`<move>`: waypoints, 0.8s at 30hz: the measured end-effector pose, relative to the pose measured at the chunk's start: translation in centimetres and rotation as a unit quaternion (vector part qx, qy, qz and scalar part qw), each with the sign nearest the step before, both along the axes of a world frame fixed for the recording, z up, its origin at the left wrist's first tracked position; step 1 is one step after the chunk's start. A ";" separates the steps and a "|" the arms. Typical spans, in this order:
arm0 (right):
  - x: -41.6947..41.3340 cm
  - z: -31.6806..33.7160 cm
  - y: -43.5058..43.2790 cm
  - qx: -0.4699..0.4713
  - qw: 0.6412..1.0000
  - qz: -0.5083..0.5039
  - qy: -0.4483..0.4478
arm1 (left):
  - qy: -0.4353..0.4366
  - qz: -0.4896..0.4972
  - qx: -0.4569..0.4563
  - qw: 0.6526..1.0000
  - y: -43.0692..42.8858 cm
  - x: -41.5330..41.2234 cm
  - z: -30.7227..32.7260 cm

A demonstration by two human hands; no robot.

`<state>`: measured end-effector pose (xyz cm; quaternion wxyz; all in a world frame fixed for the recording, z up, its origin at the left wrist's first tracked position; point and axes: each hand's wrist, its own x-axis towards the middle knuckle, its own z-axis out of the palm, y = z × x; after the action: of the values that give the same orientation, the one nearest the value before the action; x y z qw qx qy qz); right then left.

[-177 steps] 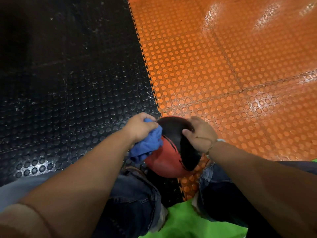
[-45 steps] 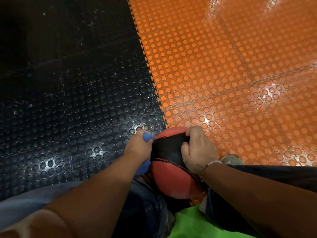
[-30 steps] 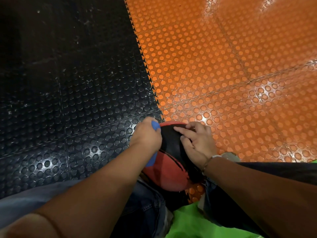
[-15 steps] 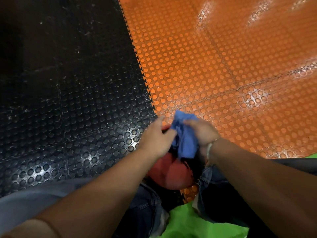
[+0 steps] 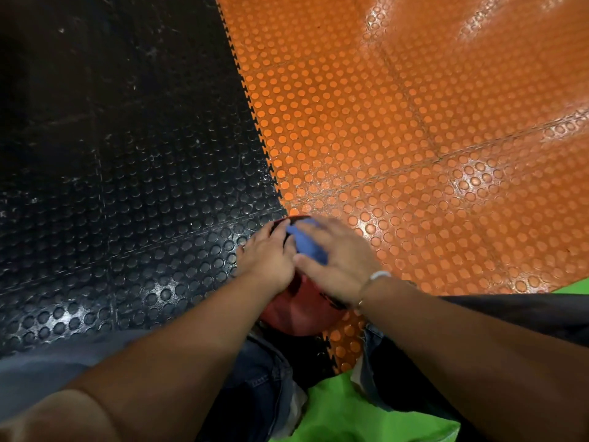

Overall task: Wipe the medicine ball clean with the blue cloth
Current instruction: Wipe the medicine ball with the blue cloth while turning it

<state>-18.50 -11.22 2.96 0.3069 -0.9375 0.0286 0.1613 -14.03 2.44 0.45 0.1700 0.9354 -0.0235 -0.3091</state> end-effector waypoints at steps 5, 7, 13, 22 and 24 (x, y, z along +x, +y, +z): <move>0.3 -3.1 -1.4 0.011 0.999 -0.031 -0.010 | -0.047 0.013 0.052 0.997 0.2 -0.7 -0.8; 1.4 -3.7 -2.6 0.068 0.982 -0.169 0.055 | -0.064 0.002 0.056 0.996 0.0 -0.9 -0.8; 1.8 -2.4 -0.4 -0.040 0.994 -0.089 0.039 | -0.055 0.073 0.048 0.995 -1.9 0.1 -0.8; 2.6 -4.6 -2.4 0.096 0.960 -0.213 0.155 | -0.047 0.090 0.041 0.994 0.2 1.4 -1.4; 3.1 -3.4 -0.6 0.062 0.988 -0.110 0.088 | -0.045 0.086 0.003 0.995 0.3 1.9 -1.5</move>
<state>-15.36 -11.78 -0.46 0.3766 -0.8901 0.1479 0.2096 -12.09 2.76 -1.03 0.1921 0.9475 0.0497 -0.2507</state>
